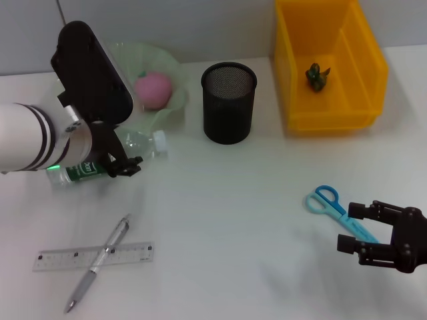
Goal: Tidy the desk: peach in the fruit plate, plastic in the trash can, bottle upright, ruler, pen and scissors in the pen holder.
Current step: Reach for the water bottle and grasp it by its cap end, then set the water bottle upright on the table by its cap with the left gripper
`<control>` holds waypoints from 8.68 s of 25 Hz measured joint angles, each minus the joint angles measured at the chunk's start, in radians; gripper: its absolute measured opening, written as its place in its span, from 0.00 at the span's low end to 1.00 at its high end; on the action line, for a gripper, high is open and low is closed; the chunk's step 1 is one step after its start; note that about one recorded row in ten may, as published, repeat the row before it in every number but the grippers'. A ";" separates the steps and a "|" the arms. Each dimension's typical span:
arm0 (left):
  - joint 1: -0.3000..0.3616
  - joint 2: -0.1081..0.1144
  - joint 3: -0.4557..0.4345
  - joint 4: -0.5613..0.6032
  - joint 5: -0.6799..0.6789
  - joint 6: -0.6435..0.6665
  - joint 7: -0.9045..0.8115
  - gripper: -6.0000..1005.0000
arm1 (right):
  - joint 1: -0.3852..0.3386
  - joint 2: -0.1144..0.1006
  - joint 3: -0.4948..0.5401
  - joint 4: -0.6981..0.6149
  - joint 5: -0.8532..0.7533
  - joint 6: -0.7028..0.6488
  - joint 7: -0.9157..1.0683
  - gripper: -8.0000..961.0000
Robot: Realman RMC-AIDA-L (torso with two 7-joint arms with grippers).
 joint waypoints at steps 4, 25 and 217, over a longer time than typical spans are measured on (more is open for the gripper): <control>-0.029 0.000 -0.003 -0.057 0.001 -0.014 0.000 0.75 | 0.000 0.001 0.005 0.000 -0.011 0.000 0.000 0.88; 0.045 0.001 0.025 0.141 0.017 0.134 -0.003 0.75 | 0.001 -0.002 0.007 0.000 -0.011 -0.012 0.009 0.88; 0.196 0.005 -0.266 -0.010 -0.868 -0.112 0.498 0.50 | 0.051 0.010 -0.004 -0.045 -0.061 -0.052 0.112 0.87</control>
